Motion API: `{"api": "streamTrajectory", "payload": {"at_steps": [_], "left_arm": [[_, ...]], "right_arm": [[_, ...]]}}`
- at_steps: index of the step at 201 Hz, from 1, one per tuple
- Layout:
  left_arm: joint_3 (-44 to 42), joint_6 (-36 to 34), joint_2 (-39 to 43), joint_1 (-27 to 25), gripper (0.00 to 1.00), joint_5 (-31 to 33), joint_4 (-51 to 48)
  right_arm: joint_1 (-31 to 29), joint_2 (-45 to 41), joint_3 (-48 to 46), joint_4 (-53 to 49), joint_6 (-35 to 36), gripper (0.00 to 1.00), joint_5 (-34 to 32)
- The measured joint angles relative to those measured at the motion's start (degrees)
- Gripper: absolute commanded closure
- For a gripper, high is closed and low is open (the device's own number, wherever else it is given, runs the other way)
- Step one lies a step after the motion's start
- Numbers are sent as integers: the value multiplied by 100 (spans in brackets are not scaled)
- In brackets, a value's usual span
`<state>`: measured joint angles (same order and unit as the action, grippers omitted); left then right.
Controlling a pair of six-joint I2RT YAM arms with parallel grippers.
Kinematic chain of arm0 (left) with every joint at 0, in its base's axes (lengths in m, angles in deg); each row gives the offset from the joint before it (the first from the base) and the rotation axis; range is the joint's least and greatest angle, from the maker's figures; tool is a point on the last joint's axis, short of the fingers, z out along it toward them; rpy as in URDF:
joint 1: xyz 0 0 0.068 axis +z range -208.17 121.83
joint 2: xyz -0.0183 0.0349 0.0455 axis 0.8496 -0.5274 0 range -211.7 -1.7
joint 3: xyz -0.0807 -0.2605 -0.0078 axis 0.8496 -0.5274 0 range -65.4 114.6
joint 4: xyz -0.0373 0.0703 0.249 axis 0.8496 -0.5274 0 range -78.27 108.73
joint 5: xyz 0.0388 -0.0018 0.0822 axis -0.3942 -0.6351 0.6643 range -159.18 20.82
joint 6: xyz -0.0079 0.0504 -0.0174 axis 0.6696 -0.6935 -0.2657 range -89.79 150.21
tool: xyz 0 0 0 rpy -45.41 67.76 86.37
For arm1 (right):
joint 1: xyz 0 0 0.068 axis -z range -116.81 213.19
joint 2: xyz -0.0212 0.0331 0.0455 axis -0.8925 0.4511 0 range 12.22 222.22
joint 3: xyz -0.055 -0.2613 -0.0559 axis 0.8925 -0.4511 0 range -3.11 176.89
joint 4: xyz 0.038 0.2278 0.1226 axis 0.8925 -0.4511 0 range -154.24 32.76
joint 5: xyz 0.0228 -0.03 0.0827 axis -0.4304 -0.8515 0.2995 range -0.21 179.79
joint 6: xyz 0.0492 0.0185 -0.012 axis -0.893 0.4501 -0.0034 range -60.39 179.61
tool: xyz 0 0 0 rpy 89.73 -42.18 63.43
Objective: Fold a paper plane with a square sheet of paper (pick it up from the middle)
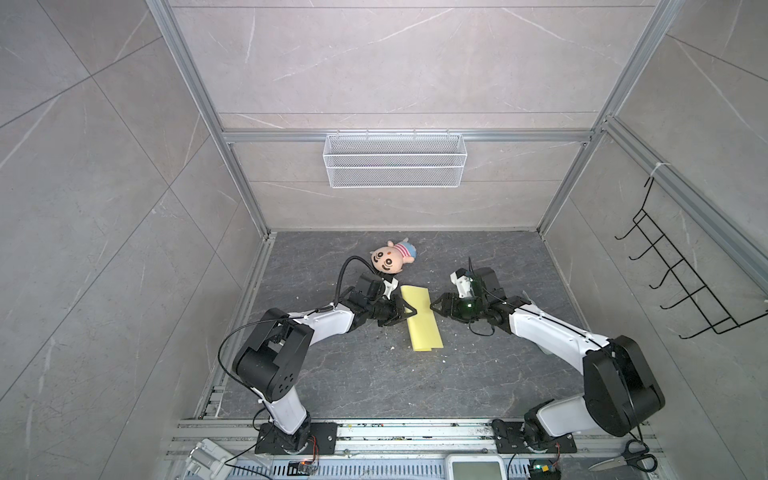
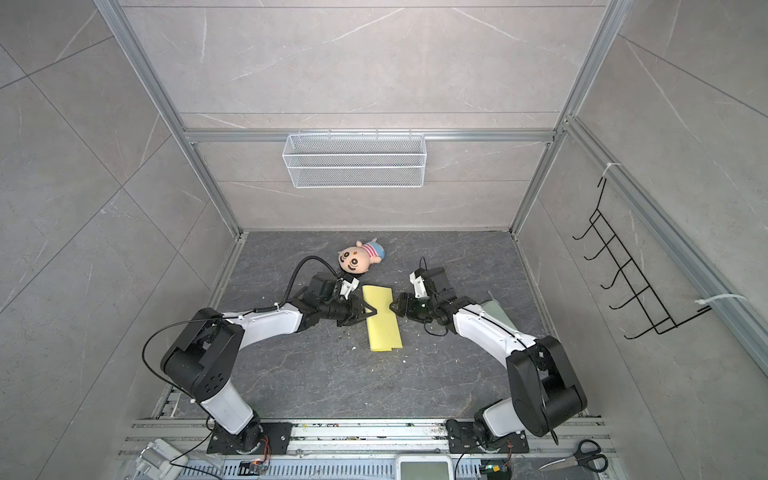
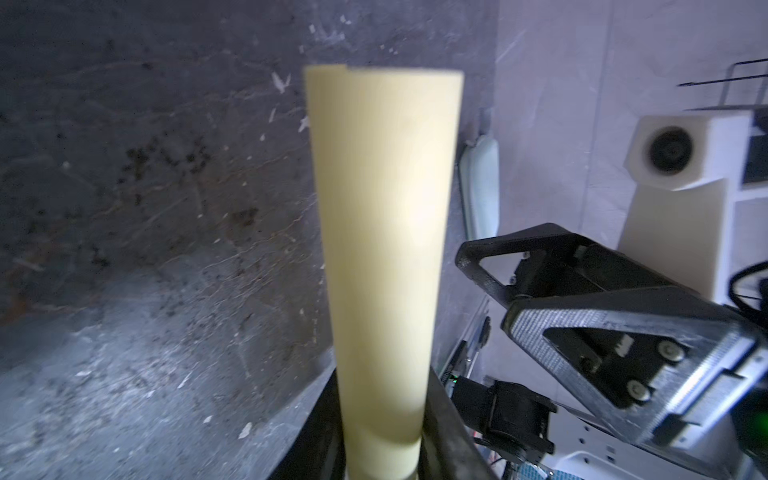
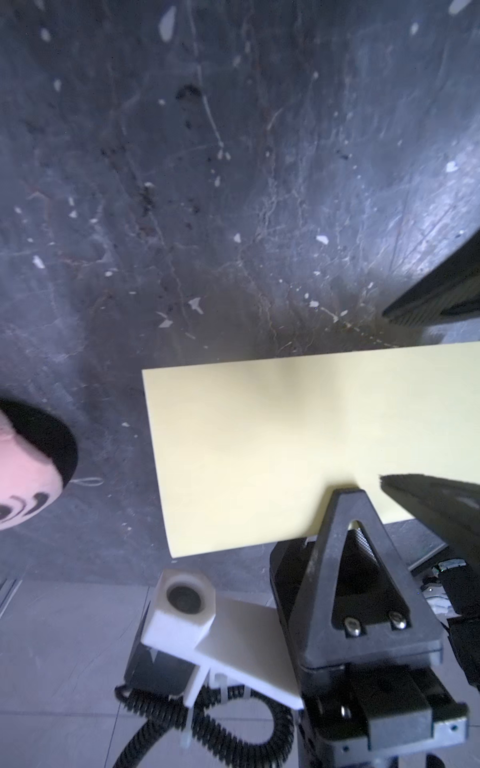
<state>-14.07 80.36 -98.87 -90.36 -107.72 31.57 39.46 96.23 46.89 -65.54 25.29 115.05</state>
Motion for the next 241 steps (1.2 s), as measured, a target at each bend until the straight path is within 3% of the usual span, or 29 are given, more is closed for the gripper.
{"api": "streamTrajectory", "payload": {"at_steps": [81,132,181,241], "left_arm": [[-83,184,-632,328,67,-245,407],[-138,61,-837,334,67,-282,236],[-293,-9,-831,420,67,-702,494],[-442,-116,-741,612,68,-1222,699]], "right_arm": [[13,1016,264,20,245,40,636],[11,1604,391,50,352,35,817],[13,1867,402,404,389,28,1462],[24,1814,369,944,291,36,2288]]}}
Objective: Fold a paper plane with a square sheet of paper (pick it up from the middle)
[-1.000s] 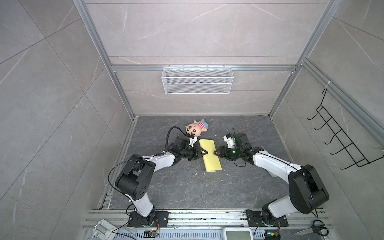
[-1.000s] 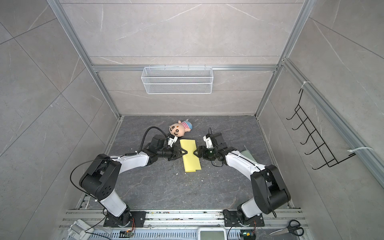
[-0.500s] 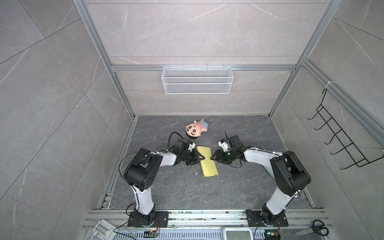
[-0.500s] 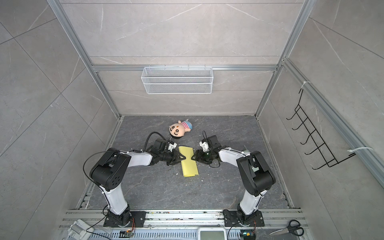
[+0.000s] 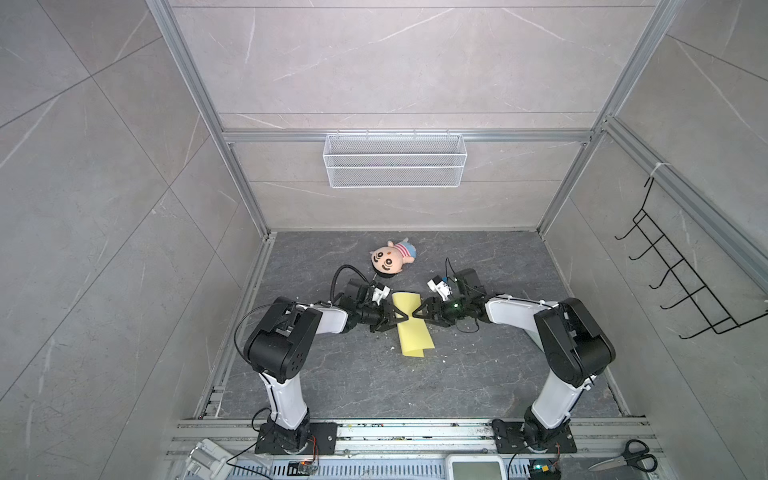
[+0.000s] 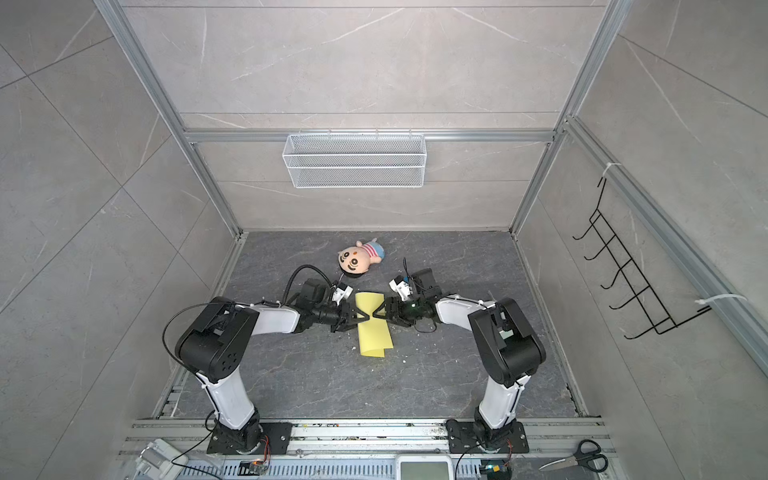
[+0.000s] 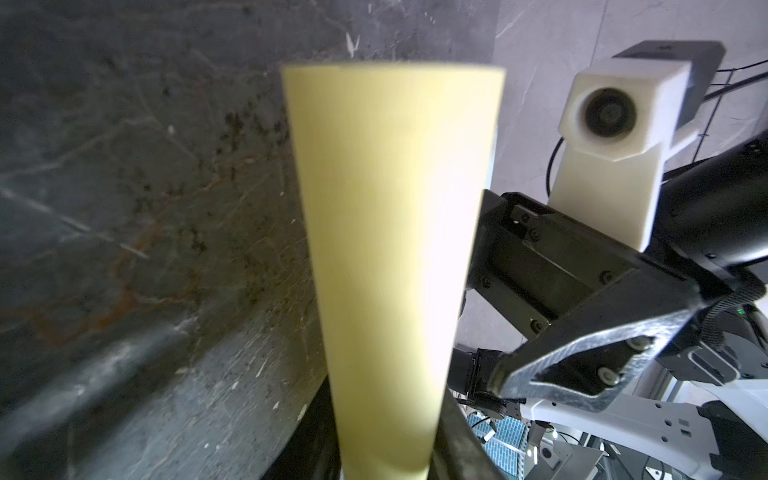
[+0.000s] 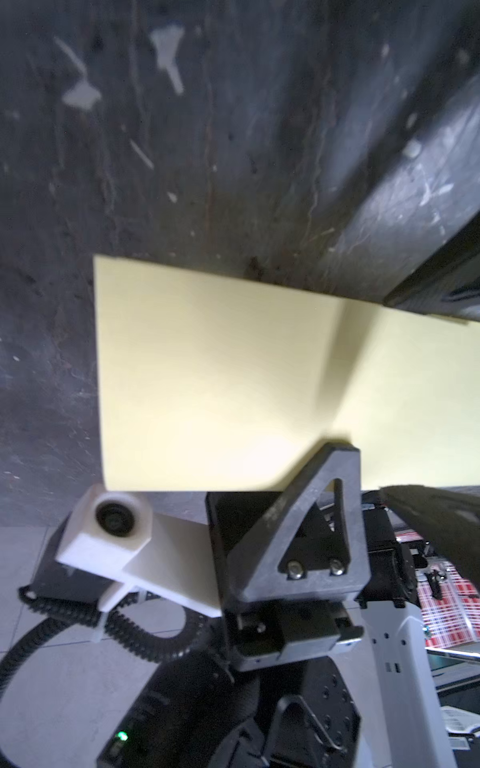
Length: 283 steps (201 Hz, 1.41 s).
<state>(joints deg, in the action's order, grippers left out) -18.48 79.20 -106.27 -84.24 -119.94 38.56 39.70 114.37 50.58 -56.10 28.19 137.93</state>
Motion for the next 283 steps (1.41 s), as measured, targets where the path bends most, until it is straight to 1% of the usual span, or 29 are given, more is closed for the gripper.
{"api": "streamTrajectory", "payload": {"at_steps": [12,29,45,81,105,144,174,187,199,211,223,237,253,267,283], "left_arm": [[0,-11,17,24,68,-92,39],[-2,-20,31,52,68,-212,101],[-2,-20,52,68,69,-302,142],[-2,-44,149,72,69,-468,173],[-2,-76,157,72,69,-494,197],[-2,-81,157,81,69,-481,214],[-4,-81,157,107,67,-426,210],[-11,-81,157,109,67,-361,210],[-26,-83,157,109,64,-315,205],[-44,-87,157,109,60,-271,201],[-48,-109,157,109,52,-190,179],[-55,-149,160,114,40,-111,114],[-79,-256,195,142,30,35,-83],[-162,-380,361,208,25,234,-323],[-317,-538,708,328,23,474,-619]], "right_arm": [[9,-55,-48,24,-11,36,46],[46,-98,-122,72,-28,33,72],[98,-98,-219,190,-101,32,79],[140,-98,-369,511,-308,38,223],[140,-101,-382,793,-490,48,417],[140,-155,-444,1058,-710,68,592],[140,-177,-511,1235,-905,88,605],[140,-177,-557,1298,-1005,92,584],[140,-177,-610,1401,-1097,96,564],[140,-177,-660,1510,-1202,98,560],[140,-177,-691,1609,-1303,99,525],[138,-177,-699,1674,-1399,99,490],[129,-179,-697,1694,-1458,99,428],[94,-179,-680,1626,-1497,99,339],[13,-179,-581,1445,-1532,98,216]]}}
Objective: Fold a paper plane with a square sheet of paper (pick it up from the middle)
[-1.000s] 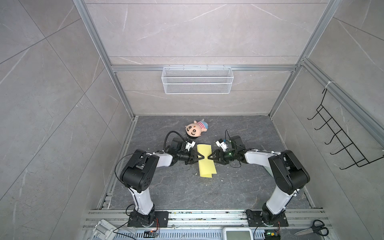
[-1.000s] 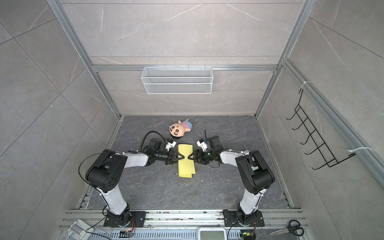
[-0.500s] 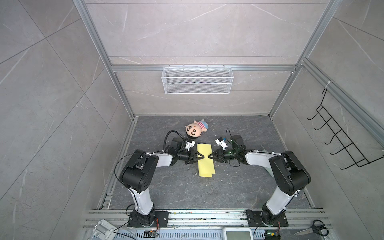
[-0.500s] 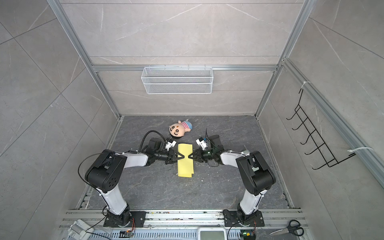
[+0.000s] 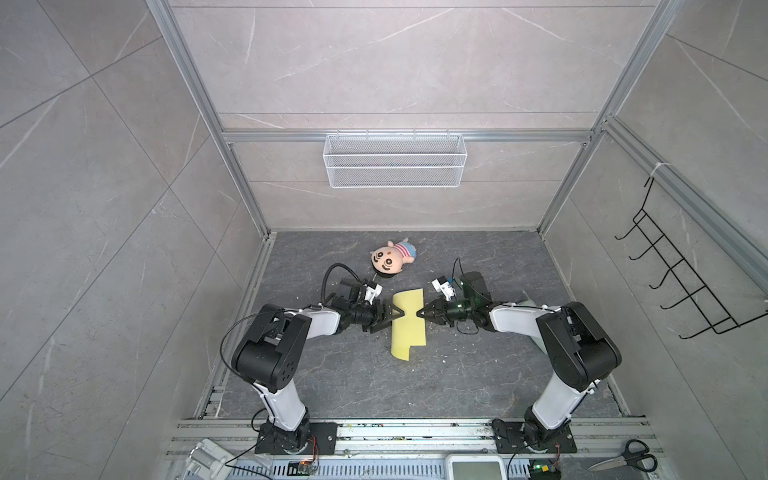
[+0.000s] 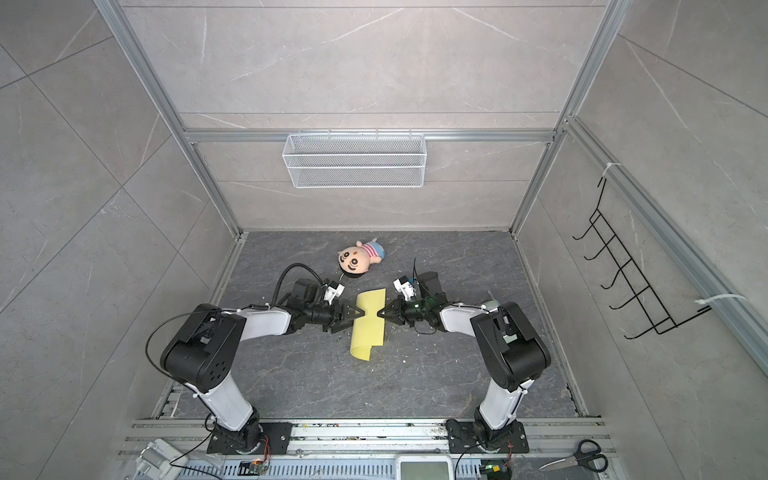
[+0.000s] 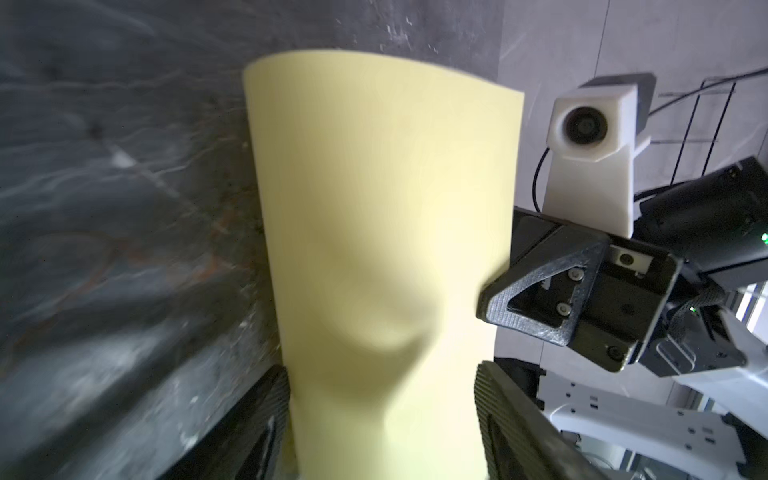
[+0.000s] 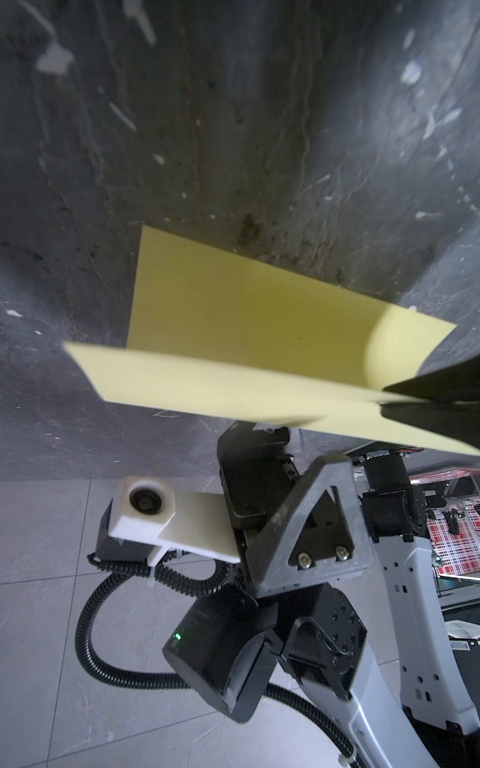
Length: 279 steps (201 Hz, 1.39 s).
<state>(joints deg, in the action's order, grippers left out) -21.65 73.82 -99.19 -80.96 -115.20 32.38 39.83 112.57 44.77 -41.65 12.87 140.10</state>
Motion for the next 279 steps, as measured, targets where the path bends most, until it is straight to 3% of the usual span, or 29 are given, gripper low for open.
{"api": "streamTrajectory", "payload": {"at_steps": [33,80,138,207,279], "left_arm": [[-275,-142,643,192,25,448,-240],[-737,-94,942,219,27,962,-245],[-949,-20,1314,221,27,1303,-245],[-474,-129,968,52,28,1290,-708],[352,-509,225,-363,36,1412,-1722]], "right_arm": [[-326,-50,476,-608,-7,98,-315],[-955,-46,1204,-1156,-57,97,-745],[-994,310,1224,-1414,-105,96,-1259],[-994,579,1222,-1847,48,94,-1740],[-994,852,1222,-1928,111,90,-1799]]}}
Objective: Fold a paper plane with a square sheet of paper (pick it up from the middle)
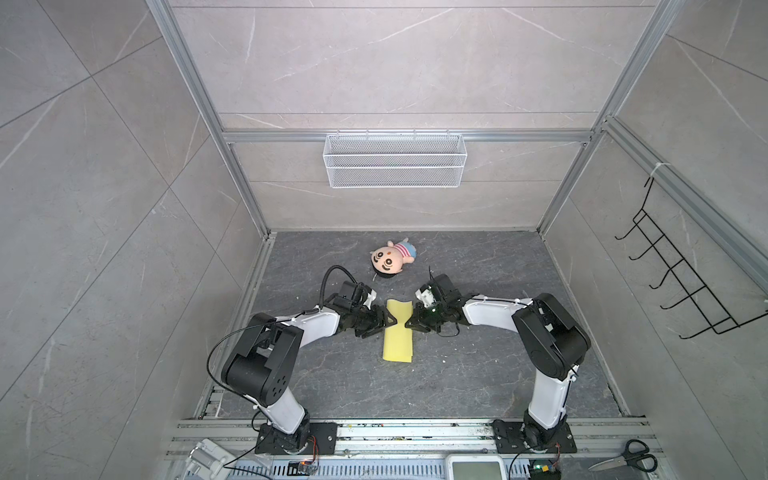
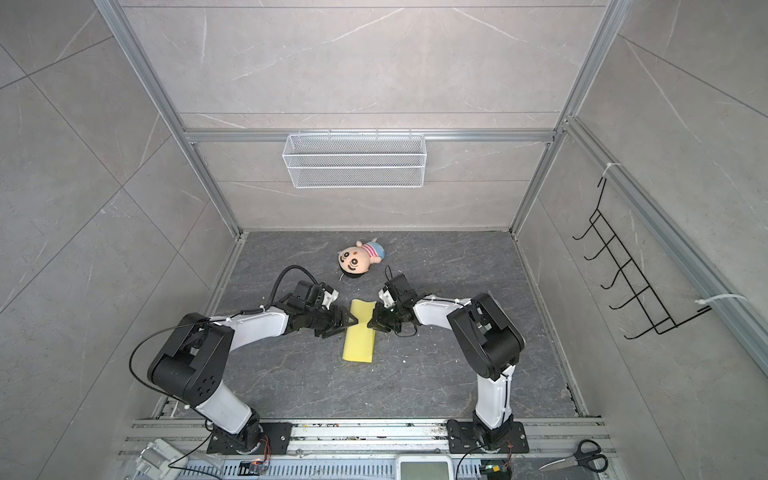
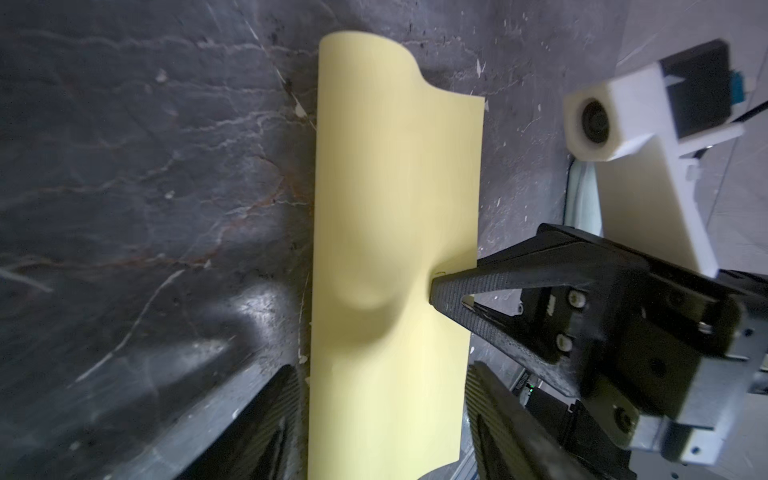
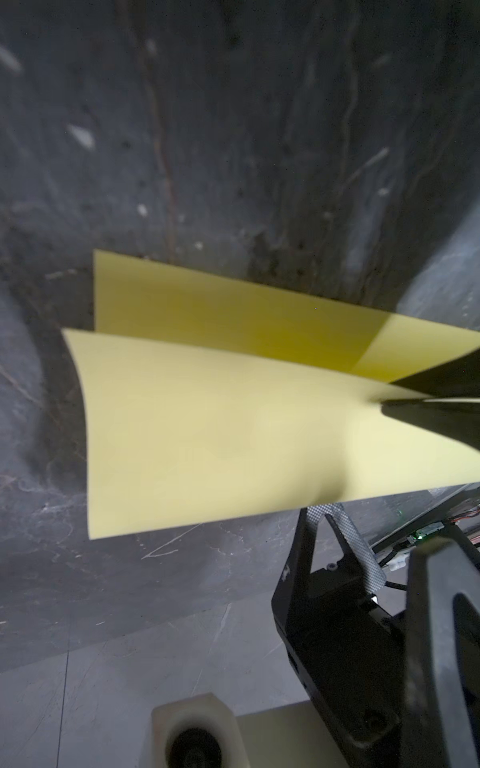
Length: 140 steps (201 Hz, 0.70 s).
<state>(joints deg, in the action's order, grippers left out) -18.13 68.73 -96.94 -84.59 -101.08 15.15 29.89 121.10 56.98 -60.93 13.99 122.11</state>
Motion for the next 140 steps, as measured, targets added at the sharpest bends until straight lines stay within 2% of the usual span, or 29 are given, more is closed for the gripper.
{"api": "streamTrajectory", "payload": {"at_steps": [40,98,125,140], "left_arm": [[417,-236,-313,-140,44,179,-546],[573,-380,-457,-245,55,505,-975],[695,-415,-518,-295,59,660,-1176],[791,-439,-564,-334,61,765,-1268]], "right_arm": [[0,85,0,-2,0,89,0],[0,125,0,0,0,87,2],[0,138,0,0,-2,82,4],[0,138,0,2,2,76,2]]}}
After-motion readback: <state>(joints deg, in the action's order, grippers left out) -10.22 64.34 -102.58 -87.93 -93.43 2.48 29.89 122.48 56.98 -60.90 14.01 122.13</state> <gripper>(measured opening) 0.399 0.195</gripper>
